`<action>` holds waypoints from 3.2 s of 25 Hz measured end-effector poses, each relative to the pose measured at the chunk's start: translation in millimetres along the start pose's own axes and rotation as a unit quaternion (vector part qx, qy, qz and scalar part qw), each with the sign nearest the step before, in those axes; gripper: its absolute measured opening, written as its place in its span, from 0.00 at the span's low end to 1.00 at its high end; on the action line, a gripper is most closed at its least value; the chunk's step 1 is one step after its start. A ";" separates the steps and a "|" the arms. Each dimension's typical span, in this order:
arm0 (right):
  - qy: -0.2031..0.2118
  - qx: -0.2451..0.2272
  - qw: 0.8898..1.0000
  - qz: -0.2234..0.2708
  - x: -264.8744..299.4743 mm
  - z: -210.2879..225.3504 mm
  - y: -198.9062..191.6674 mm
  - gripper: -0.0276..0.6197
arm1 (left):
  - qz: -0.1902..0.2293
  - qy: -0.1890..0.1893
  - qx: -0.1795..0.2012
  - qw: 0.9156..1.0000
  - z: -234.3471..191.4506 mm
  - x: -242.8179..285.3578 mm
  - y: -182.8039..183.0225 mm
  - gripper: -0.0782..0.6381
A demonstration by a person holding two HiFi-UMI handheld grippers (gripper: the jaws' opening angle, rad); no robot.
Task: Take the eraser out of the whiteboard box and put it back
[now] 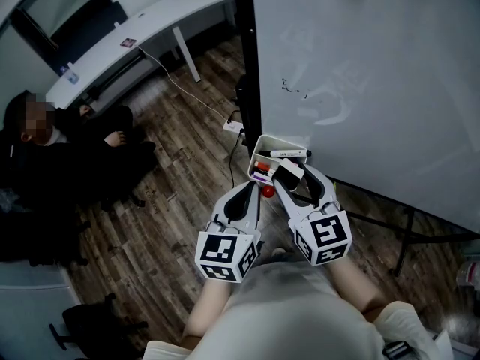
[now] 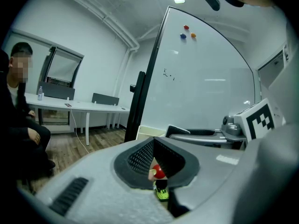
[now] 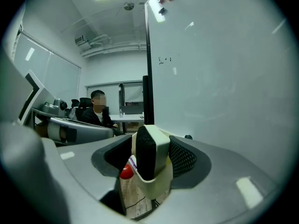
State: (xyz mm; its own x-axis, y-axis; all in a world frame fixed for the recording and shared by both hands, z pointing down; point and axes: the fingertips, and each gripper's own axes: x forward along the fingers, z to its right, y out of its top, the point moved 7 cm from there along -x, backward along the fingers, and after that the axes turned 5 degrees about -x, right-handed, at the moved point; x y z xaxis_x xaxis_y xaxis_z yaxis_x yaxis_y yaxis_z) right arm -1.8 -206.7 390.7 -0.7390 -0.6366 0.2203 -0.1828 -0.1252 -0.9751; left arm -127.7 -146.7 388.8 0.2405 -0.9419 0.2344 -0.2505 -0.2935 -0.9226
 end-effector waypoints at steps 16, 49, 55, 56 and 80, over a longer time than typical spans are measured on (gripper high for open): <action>-0.020 -0.011 1.000 0.012 -13.8 -0.2 8.7 0.43 | 0.003 -0.013 0.005 1.000 5.1 -6.9 -0.2 0.12; -0.087 0.009 0.995 0.039 -70.2 -38.9 18.5 0.05 | 0.006 -0.044 0.019 0.999 15.1 -53.0 -3.1 0.12; -0.101 0.014 0.994 0.049 -85.6 -47.9 19.1 0.05 | 0.006 -0.054 0.022 0.998 19.3 -63.7 -5.9 0.12; -0.104 0.015 0.993 0.050 -88.3 -49.6 19.0 0.05 | 0.006 -0.056 0.022 0.998 19.8 -65.8 -6.4 0.12; -0.141 0.031 0.988 0.059 -154.7 -87.0 2.9 0.05 | -0.002 -0.078 0.024 0.997 39.8 -116.4 -28.6 0.12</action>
State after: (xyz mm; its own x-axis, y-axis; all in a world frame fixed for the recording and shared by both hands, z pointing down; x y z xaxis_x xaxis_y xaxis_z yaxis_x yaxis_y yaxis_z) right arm 55.6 -42.3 355.9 -0.5410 -0.8351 0.0991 -0.0597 -0.0794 -0.9951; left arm -111.1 -22.2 375.7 0.3847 -0.9032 0.1904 -0.2055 -0.2849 -0.9363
